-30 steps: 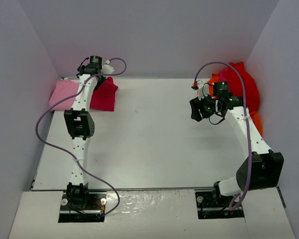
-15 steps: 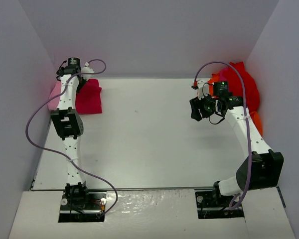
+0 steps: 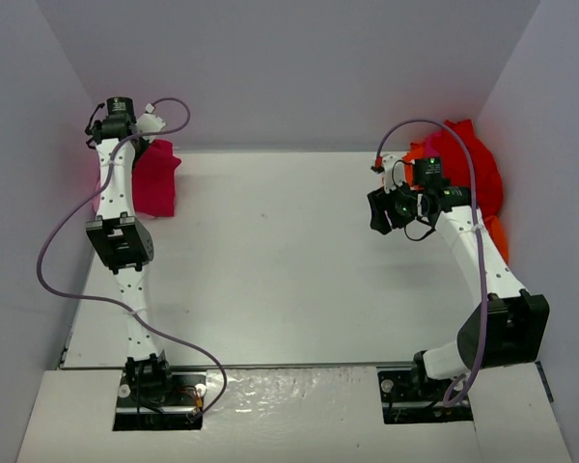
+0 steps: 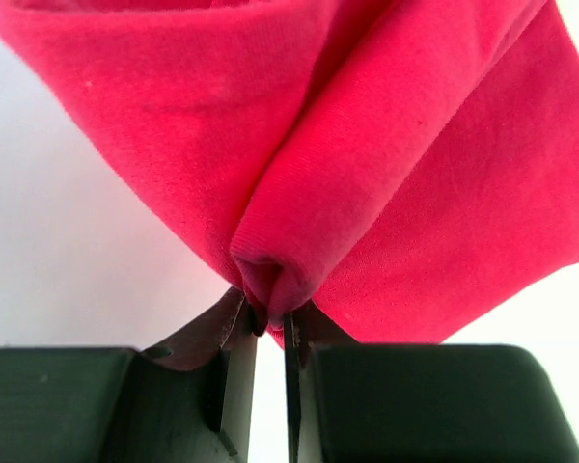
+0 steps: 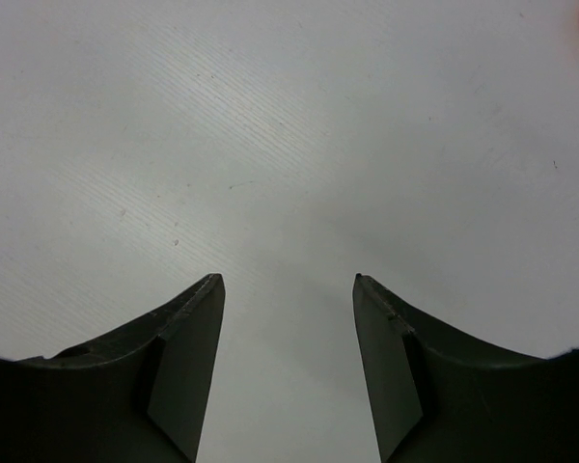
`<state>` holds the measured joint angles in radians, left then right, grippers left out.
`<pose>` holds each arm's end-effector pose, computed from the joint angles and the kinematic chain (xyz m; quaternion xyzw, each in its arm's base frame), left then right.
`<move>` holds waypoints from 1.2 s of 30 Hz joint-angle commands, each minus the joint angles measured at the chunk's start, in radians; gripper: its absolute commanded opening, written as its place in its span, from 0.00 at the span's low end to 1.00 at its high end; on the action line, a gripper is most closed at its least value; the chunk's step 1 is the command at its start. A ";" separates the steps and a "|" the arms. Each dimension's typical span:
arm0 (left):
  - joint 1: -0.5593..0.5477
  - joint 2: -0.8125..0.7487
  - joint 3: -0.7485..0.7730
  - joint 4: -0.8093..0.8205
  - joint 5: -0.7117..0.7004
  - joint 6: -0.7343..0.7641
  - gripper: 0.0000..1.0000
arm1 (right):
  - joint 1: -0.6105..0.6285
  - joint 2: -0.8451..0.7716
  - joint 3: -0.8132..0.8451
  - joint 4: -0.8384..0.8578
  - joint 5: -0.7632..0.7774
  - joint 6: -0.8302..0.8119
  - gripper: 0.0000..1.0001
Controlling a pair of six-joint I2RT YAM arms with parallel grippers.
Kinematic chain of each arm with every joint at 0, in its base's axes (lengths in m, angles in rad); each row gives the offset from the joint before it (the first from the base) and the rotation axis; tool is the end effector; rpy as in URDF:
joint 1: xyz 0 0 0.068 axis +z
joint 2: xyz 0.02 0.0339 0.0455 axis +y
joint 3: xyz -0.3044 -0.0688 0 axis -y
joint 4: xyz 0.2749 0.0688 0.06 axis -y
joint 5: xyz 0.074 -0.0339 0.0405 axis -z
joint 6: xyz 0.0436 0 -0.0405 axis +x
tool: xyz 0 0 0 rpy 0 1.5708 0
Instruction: Fold and stack the t-shirts
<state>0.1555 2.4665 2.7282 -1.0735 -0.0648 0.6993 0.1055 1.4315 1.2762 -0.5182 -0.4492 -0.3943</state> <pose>0.5810 0.0939 0.3476 0.2378 0.8975 0.1809 0.3245 0.3432 0.0554 0.3611 -0.3108 0.8272 0.1377 0.4473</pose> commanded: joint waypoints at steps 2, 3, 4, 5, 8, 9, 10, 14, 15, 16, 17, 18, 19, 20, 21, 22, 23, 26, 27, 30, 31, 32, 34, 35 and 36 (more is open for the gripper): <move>0.073 -0.099 0.054 0.083 -0.036 -0.028 0.00 | 0.003 -0.008 -0.004 0.043 0.008 -0.002 0.53; 0.079 -0.101 0.048 0.089 -0.029 -0.033 0.00 | 0.003 -0.006 -0.006 0.044 0.009 -0.005 0.54; 0.081 -0.104 0.038 0.100 -0.030 -0.033 0.00 | 0.003 -0.003 -0.004 0.044 0.009 -0.006 0.54; 0.084 -0.104 0.030 0.112 -0.031 -0.032 0.00 | 0.003 0.001 -0.001 0.044 0.009 -0.005 0.54; 0.094 -0.083 0.041 0.132 -0.034 -0.025 0.00 | 0.003 0.009 0.001 0.044 0.012 -0.002 0.54; 0.100 -0.070 0.052 0.134 -0.036 -0.026 0.00 | 0.002 0.009 -0.001 0.044 0.015 -0.003 0.54; 0.106 -0.058 0.059 0.137 -0.034 -0.029 0.00 | 0.003 0.009 -0.003 0.044 0.016 -0.003 0.54; 0.123 -0.012 0.051 0.164 -0.056 -0.033 0.00 | 0.002 0.013 -0.006 0.044 0.018 0.000 0.54; 0.125 0.004 0.048 0.171 -0.062 -0.035 0.00 | 0.002 0.015 -0.008 0.045 0.018 -0.002 0.54; 0.126 0.020 0.045 0.178 -0.068 -0.037 0.00 | 0.003 0.016 -0.010 0.046 0.018 -0.004 0.54; 0.128 0.032 0.041 0.195 -0.073 -0.044 0.00 | 0.003 0.019 -0.010 0.046 0.018 -0.005 0.54; 0.131 0.042 0.036 0.215 -0.078 -0.053 0.00 | 0.002 0.023 -0.009 0.047 0.018 -0.006 0.54; 0.131 0.051 0.034 0.228 -0.079 -0.059 0.00 | 0.002 0.029 -0.009 0.047 0.019 -0.006 0.54; 0.131 0.059 0.033 0.237 -0.079 -0.063 0.00 | 0.003 0.036 -0.008 0.047 0.021 -0.006 0.54; 0.131 0.071 0.032 0.250 -0.080 -0.067 0.00 | 0.003 0.041 -0.009 0.047 0.025 -0.007 0.54; 0.131 0.085 0.031 0.262 -0.084 -0.069 0.00 | 0.003 0.046 -0.010 0.047 0.029 -0.008 0.54; 0.131 0.099 0.032 0.271 -0.089 -0.071 0.00 | 0.002 0.051 -0.011 0.047 0.031 -0.008 0.54; 0.132 0.129 0.024 0.313 -0.109 -0.074 0.00 | 0.002 0.058 -0.019 0.052 0.037 -0.012 0.54; 0.132 0.137 0.022 0.339 -0.116 -0.082 0.00 | 0.002 0.061 -0.020 0.052 0.039 -0.013 0.54; 0.135 0.155 0.028 0.395 -0.143 -0.113 0.19 | 0.003 0.069 -0.019 0.054 0.046 -0.015 0.54; 0.136 0.162 0.035 0.406 -0.146 -0.125 0.27 | 0.003 0.069 -0.020 0.055 0.048 -0.017 0.54; 0.139 0.165 0.037 0.420 -0.150 -0.141 0.36 | 0.002 0.069 -0.021 0.056 0.052 -0.019 0.54; 0.145 0.161 0.042 0.443 -0.155 -0.166 0.52 | 0.000 0.072 -0.026 0.058 0.053 -0.022 0.54; 0.148 0.155 0.042 0.451 -0.159 -0.176 0.60 | 0.000 0.073 -0.029 0.061 0.053 -0.023 0.54; 0.150 0.150 0.042 0.457 -0.158 -0.194 0.60 | 0.000 0.074 -0.030 0.062 0.053 -0.023 0.54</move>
<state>0.2845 2.6854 2.7205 -0.7368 -0.1805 0.5772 0.1055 1.5040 1.2495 -0.4952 -0.4077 -0.3995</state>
